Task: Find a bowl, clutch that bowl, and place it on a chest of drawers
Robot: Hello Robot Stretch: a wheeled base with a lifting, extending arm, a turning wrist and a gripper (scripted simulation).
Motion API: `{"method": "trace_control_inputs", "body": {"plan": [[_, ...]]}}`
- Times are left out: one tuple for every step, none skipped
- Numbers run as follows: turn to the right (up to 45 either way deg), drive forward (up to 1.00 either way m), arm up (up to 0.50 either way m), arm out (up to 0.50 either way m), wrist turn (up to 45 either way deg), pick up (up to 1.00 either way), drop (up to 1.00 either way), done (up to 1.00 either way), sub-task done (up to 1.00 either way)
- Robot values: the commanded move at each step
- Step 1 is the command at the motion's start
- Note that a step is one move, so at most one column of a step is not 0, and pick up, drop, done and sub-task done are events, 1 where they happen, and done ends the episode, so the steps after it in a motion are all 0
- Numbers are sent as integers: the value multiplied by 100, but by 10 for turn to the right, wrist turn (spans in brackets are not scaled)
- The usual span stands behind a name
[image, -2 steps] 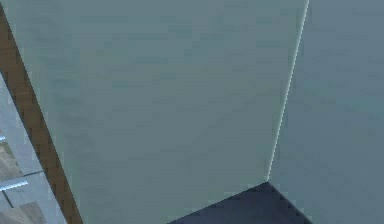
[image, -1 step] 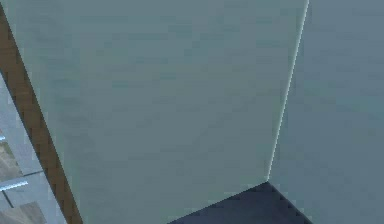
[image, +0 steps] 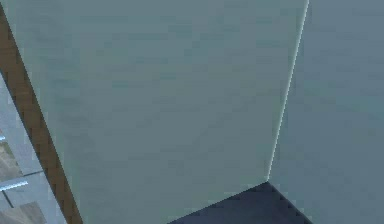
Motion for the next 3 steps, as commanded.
{"method": "trace_control_inputs", "body": {"plan": [[0,0,0,0,180,0,0,0,0],[0,0,-22,0,0,0,0,0,0],[0,0,0,0,0,100,0,0,0]]}}
